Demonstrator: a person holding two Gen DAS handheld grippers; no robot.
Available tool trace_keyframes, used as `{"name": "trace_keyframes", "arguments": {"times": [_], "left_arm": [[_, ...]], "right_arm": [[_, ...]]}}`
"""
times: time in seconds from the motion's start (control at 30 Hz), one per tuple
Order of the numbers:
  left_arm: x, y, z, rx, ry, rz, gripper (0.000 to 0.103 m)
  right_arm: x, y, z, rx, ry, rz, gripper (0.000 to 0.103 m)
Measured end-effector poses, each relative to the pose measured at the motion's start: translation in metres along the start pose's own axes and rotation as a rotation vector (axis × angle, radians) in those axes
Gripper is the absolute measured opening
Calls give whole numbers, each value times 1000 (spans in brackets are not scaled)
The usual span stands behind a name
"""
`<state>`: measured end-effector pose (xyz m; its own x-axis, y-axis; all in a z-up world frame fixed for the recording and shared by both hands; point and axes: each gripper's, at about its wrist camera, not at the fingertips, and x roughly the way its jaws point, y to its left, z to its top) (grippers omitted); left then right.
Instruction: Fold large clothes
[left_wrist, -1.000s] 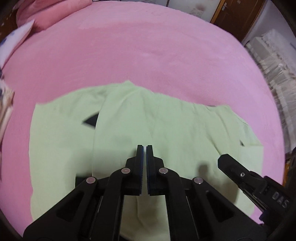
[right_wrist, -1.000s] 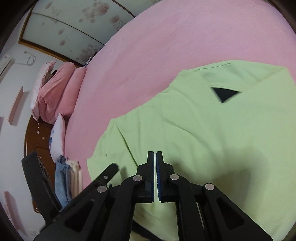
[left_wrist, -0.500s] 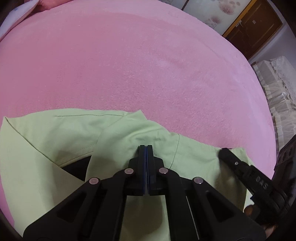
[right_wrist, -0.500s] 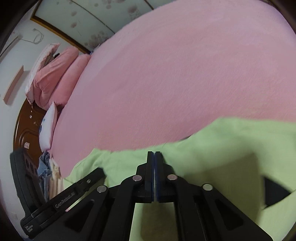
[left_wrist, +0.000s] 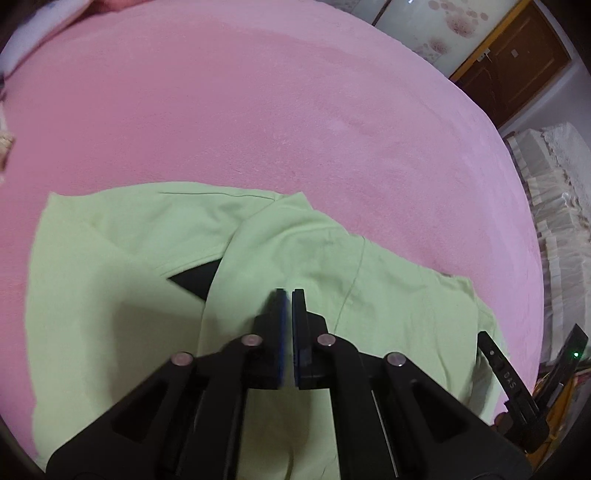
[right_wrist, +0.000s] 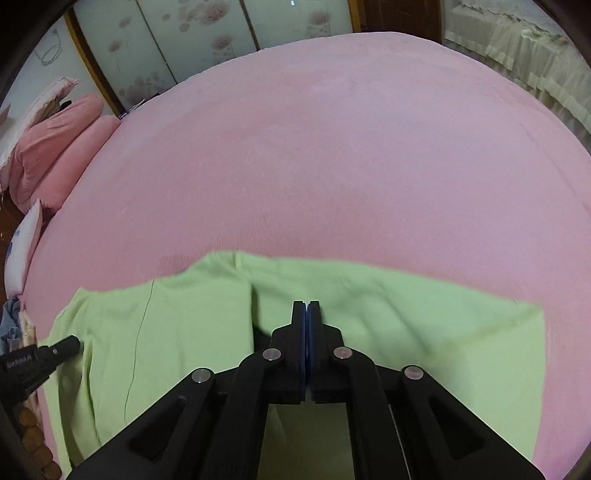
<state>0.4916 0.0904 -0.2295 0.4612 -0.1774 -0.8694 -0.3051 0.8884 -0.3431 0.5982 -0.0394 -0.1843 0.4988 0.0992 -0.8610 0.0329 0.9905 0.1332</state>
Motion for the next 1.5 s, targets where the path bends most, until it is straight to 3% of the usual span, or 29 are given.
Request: {"name": "trace_keyframes", "arguments": {"times": [0.03, 0.1, 0.23, 0.3, 0.33, 0.37, 0.4, 0.43, 0.5, 0.6, 0.7, 0.87, 1.03, 1.17, 1.27, 1.37, 1.5], "left_arm": [[-7, -1, -7, 26, 3, 5, 1], [-10, 5, -20, 75, 34, 19, 1], [-17, 18, -50, 137, 87, 71, 3], [-24, 24, -70, 180, 118, 136, 3], [-28, 27, -78, 198, 127, 157, 3], [-32, 28, -84, 207, 133, 168, 5], [-38, 31, -92, 218, 144, 197, 19], [-45, 33, -101, 225, 150, 212, 44], [-58, 36, -114, 231, 145, 215, 64], [-88, 45, -137, 265, 143, 200, 64], [-109, 50, -155, 274, 172, 246, 64], [-158, 69, -196, 238, 187, 252, 64], [-231, 91, -248, 223, 150, 247, 64], [-276, 114, -288, 142, 130, 245, 64], [-304, 133, -321, 127, 141, 249, 64], [-321, 145, -350, 196, 151, 303, 64], [-334, 167, -381, 206, 182, 323, 64]], "right_arm": [[-8, 0, -9, 9, -1, -16, 11], [-23, -1, -30, 25, 0, -54, 35], [-59, 17, -86, 76, -36, -65, 60], [-67, 28, -115, 97, -11, -81, 77], [-69, 35, -130, 105, 26, -82, 80], [-69, 40, -144, 112, 67, -75, 81], [-70, 48, -161, 124, 115, -63, 81], [-72, 60, -172, 135, 134, -63, 81], [-88, 65, -198, 180, 140, -58, 81], [-120, 77, -225, 228, 158, -33, 83], [-145, 88, -255, 267, 193, 8, 83], [-204, 86, -287, 203, 209, 34, 83], [-297, 43, -296, 104, 166, 57, 83], [-394, -1, -329, 88, 101, 111, 84], [-438, -16, -354, 70, 40, 129, 86], [-475, -31, -390, 42, 13, 132, 86], [-510, -65, -437, 90, -8, 123, 86]]}}
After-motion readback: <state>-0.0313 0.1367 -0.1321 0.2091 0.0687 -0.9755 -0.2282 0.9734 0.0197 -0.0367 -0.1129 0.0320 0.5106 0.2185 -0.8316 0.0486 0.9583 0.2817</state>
